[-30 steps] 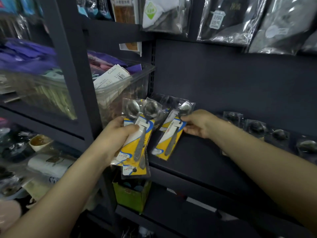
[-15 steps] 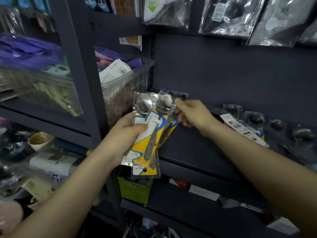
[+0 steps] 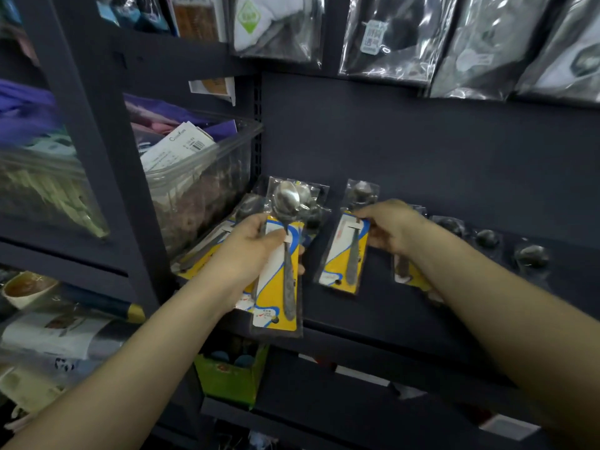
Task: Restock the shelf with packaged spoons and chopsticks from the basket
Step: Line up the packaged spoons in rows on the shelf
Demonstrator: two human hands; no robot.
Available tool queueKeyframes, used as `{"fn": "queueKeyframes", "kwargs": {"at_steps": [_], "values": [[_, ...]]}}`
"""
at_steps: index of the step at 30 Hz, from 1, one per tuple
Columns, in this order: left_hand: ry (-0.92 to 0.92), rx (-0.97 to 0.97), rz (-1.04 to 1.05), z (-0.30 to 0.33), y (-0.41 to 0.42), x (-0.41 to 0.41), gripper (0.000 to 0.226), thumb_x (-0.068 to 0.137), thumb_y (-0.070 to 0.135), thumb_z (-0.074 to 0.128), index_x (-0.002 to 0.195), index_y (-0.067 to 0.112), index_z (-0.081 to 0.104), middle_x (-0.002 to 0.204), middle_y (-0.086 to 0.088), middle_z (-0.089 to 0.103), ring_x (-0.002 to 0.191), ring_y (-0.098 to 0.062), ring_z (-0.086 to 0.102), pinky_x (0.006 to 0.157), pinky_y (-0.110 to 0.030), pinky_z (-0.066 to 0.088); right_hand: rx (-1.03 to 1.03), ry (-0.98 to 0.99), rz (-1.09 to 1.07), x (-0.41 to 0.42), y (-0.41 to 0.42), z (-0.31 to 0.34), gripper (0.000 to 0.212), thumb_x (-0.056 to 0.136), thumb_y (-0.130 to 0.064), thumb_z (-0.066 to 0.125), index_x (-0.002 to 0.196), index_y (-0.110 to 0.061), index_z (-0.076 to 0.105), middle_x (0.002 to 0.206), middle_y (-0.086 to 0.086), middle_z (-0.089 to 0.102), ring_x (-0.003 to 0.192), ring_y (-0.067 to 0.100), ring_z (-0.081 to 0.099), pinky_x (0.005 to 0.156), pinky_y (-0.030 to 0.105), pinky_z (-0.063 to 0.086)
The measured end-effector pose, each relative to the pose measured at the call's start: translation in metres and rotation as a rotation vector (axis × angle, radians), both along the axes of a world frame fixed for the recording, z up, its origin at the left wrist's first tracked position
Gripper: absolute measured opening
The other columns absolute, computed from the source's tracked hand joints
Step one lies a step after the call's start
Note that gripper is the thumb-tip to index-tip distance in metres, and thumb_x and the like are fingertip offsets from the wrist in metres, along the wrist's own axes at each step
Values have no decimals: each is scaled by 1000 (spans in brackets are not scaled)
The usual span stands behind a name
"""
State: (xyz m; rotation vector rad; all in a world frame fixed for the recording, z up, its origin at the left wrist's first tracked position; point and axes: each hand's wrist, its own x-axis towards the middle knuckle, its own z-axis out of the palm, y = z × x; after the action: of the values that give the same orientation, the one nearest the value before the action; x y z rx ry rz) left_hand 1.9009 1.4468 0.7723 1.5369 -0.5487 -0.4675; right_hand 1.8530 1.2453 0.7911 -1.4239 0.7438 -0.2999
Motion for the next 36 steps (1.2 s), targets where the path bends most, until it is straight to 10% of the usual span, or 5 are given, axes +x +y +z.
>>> {"fn": "queueKeyframes", "kwargs": {"at_steps": [6,15,23,32,36], "values": [[-39,83,150,3,-3,16,19,90,14,52,106,16,62,105,-10,70,94,-25,66,79,-34,51,-83,48,-96,31,-38,-3,20,93,2,41,78,-10,48,66,7,48,46,16,55,32,18,41],[-63,123,127,-2,-14,20,20,91,16,51,110,20,58,104,4,67,99,-14,61,86,-27,47,-254,227,30,68,-48,-13,27,89,3,55,66,-5,43,65,10,49,53,18,48,27,12,40],[-21,163,135,-5,-22,21,41,89,22,55,129,18,49,119,-7,63,110,-26,59,102,-47,43,-773,228,96,70,-49,-12,16,82,-13,61,85,2,58,94,19,64,83,32,64,71,36,57],[-191,12,-66,-7,-46,3,34,87,1,53,120,9,53,79,2,63,59,5,60,59,-9,50,-158,-71,430,6,24,-11,15,84,-21,66,91,-7,66,80,12,68,68,22,62,57,29,48],[-565,235,-4,-13,-25,6,36,82,35,47,114,26,61,89,1,70,75,-12,63,73,-27,46,7,-285,228,10,15,-9,12,86,0,58,79,-6,65,66,4,70,58,14,66,62,26,57]]}}
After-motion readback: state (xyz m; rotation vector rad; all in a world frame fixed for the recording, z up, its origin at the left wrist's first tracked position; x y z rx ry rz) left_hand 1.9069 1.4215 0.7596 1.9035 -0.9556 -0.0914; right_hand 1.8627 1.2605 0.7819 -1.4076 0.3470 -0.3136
